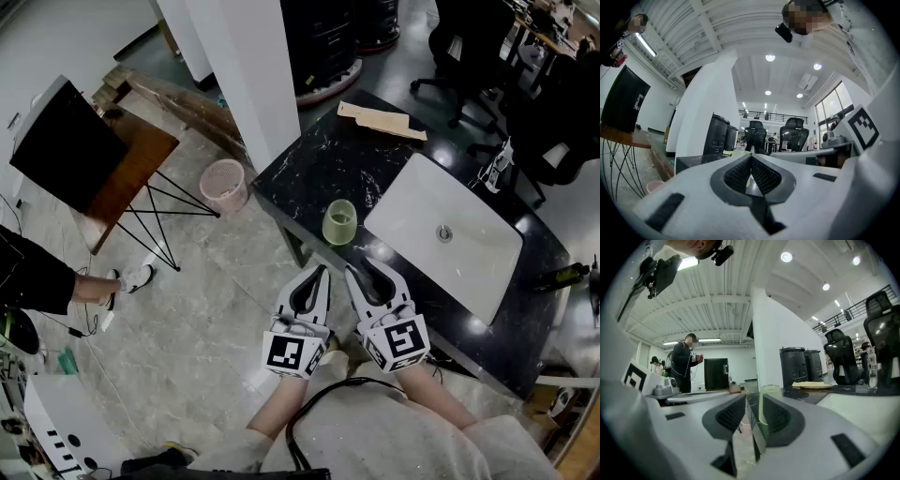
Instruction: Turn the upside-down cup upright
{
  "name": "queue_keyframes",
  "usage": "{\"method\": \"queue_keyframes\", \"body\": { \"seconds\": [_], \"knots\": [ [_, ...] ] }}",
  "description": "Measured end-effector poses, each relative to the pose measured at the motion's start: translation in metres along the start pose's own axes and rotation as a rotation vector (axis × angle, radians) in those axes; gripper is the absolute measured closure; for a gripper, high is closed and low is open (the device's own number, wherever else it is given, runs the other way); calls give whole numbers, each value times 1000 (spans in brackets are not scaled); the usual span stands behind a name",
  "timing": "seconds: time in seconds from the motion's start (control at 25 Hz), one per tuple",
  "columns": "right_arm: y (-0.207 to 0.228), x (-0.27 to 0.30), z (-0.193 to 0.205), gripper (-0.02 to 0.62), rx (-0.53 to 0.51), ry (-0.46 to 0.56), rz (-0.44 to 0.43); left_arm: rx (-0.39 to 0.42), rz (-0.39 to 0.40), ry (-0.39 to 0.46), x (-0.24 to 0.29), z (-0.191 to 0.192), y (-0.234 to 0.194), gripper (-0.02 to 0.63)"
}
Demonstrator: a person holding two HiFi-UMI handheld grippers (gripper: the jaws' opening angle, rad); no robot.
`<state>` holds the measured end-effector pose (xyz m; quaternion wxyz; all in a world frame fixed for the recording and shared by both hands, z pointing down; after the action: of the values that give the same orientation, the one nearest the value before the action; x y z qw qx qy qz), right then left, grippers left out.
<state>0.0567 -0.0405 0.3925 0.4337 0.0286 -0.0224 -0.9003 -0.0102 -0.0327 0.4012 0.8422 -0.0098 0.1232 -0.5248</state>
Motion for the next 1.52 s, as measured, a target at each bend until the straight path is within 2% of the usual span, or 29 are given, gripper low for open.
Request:
{"method": "queue_keyframes", "body": {
  "seconds": [0.24, 0.32, 0.6, 1.2, 1.52],
  "knots": [
    [24, 32, 4, 415, 25, -41, -19, 31, -34, 12, 22, 4, -16, 598],
    [31, 44, 10, 363, 18, -80, -35, 45, -52, 19, 29, 5, -22, 598],
    [47, 69, 41, 295, -9, -253, -76, 73, -136, 14, 37, 3, -41, 598],
    [51, 97, 79, 273, -43, -428, -178, 57, -218, 12, 44, 32, -50, 598],
    [50, 100, 84, 275, -101, -455, -148, 50, -235, 10, 47, 42, -50, 598]
  ]
}}
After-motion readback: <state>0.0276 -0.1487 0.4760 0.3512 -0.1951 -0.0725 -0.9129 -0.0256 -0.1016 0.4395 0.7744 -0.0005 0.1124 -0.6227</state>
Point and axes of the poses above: the fingertips, and each gripper's own axes: x forward along the fingers, y to its right, z out of its underside, the point moved 1 cm from there along -x, backward along the fingers, and after that the axes turned 8 degrees about y, right-handed, at the moved point
